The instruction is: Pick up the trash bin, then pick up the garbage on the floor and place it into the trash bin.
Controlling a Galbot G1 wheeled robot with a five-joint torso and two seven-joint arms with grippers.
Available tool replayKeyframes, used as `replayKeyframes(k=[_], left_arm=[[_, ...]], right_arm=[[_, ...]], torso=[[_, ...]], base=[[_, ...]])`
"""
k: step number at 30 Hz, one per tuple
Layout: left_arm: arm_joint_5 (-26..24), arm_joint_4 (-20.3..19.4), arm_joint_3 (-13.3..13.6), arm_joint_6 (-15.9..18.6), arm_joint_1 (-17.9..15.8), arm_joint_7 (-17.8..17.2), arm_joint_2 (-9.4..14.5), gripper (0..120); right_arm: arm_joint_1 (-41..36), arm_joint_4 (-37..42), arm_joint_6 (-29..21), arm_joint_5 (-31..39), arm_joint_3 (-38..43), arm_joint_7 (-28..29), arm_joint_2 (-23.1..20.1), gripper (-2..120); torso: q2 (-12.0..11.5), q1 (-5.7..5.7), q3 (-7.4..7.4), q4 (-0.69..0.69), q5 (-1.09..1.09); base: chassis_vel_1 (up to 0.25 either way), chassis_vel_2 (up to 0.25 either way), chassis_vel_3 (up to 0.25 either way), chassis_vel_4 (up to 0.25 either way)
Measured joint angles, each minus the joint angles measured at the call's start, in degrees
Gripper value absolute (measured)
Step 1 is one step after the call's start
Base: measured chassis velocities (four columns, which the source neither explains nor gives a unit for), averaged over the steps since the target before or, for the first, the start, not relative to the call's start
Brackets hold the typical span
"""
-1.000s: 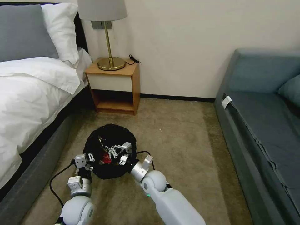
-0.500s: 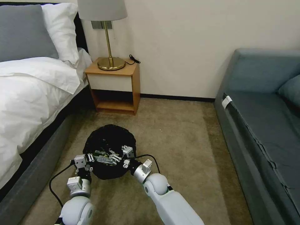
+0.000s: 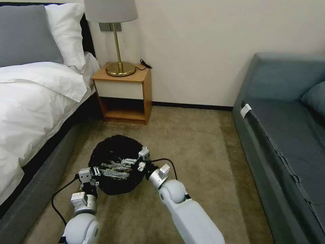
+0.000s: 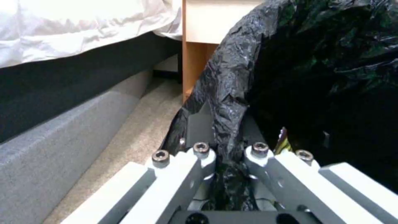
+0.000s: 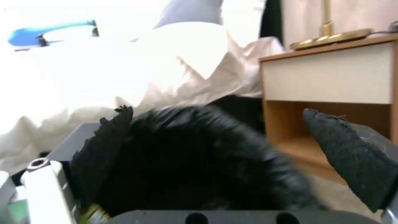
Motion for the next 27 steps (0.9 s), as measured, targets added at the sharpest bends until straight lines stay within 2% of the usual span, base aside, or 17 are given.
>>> replayKeyframes(k=[6,18,21,22,25,27], left_arm=[[-0.20,0.06,-0.02,-0.02,-0.14,-0.11,0.28,2],[-0.30,0.11,-0.02,-0.33,-0.15,-0.29,0.51,2],[-0.34,0.09,-0.06,-0.48,-0.11,-0.44,0.68,2],[-0.34,0.09,-0.06,-0.48,-0.11,-0.44,0.68,2],[-0.36,0.08,-0.05,-0.78,-0.09,-0.78,0.82,2],[-0.38,0.07,-0.01,-0.87,-0.09,-0.85,0.87,2]], right_arm=[[1.05,0.64,-0.52,3.56,1.19,3.00,-1.02,100],[1.78,-0.82,-0.24,3.39,2.24,7.27,-1.86,100],[1.90,-2.12,-0.33,1.97,2.89,11.91,-1.97,100],[1.90,-2.12,-0.33,1.97,2.89,11.91,-1.97,100],[2.27,-4.21,-0.36,-0.46,4.17,17.57,-1.88,100],[2.33,-4.77,-0.36,-1.02,4.48,18.88,-1.85,100]], torso=[[0.00,0.00,0.00,0.00,0.00],[0.00,0.00,0.00,0.00,0.00],[0.00,0.00,0.00,0.00,0.00],[0.00,0.00,0.00,0.00,0.00],[0.00,0.00,0.00,0.00,0.00],[0.00,0.00,0.00,0.00,0.00]], base=[[0.000,0.000,0.000,0.000],[0.000,0.000,0.000,0.000],[0.000,0.000,0.000,0.000],[0.000,0.000,0.000,0.000],[0.000,0.000,0.000,0.000],[0.000,0.000,0.000,0.000]])
